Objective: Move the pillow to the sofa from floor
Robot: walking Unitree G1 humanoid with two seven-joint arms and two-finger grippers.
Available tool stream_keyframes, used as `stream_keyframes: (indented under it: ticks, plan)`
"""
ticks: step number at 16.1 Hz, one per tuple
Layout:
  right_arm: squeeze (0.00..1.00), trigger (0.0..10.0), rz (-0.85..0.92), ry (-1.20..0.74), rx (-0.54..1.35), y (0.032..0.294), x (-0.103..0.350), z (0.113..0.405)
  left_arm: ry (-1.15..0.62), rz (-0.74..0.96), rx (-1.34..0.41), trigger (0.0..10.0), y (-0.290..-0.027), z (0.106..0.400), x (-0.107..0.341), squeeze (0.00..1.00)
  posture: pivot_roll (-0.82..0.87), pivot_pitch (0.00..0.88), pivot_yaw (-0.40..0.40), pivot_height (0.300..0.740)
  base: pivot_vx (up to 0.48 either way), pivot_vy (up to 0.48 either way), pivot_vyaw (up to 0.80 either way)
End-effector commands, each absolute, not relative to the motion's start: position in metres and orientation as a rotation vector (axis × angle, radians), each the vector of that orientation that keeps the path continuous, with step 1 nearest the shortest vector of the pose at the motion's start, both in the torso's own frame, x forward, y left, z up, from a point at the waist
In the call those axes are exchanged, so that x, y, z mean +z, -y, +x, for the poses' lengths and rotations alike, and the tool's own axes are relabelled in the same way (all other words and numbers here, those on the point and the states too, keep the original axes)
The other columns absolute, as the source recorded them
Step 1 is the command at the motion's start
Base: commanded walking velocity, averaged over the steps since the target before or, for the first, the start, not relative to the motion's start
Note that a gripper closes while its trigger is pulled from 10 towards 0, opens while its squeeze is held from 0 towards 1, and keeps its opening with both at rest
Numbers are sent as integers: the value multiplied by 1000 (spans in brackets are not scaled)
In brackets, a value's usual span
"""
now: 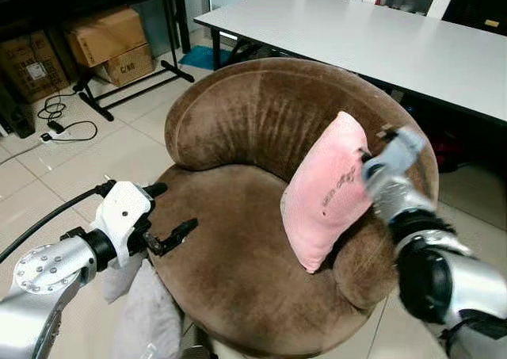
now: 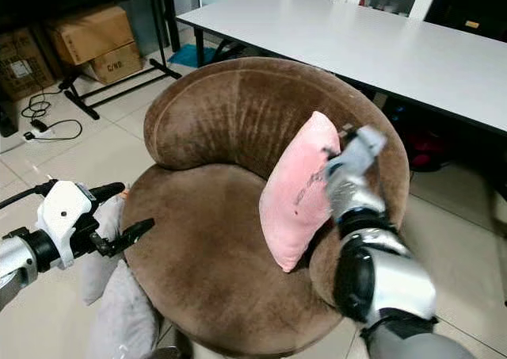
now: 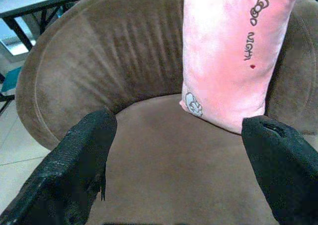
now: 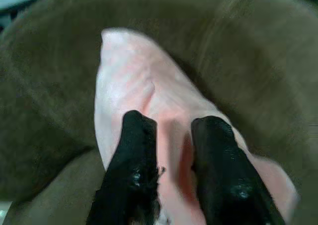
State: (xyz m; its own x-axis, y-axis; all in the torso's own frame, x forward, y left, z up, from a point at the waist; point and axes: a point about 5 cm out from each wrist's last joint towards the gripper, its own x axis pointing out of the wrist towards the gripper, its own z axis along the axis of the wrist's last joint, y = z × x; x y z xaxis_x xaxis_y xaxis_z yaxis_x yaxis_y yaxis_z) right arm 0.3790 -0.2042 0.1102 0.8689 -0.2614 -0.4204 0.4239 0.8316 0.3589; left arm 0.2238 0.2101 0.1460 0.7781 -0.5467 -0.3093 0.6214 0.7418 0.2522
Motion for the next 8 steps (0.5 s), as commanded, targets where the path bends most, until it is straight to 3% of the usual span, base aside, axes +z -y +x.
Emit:
stream_keyframes:
  ticks: [1,4,5,6,8]
  plan:
    - [1000,10000,462,-324,-365,205,121,384,-205,369,-625,10000,-212,227,150,0,39,0,0,740,0,0,0]
    - [1000,10000,400,-117,-331,225,152,388,-158,343,-449,10000,-214,241,147,0,31,0,4,740,0,0,0]
    - [24,10000,377,-85,-250,220,159,387,-147,337,-397,10000,-215,243,146,0,18,0,-1,740,0,0,0]
    - [0,10000,352,-67,-213,217,162,385,-140,333,-371,10000,-216,243,146,0,11,0,-1,740,0,0,0]
    - [0,10000,174,-55,-50,183,157,356,-114,273,-270,10000,-215,244,144,0,-14,0,-3,740,0,0,0]
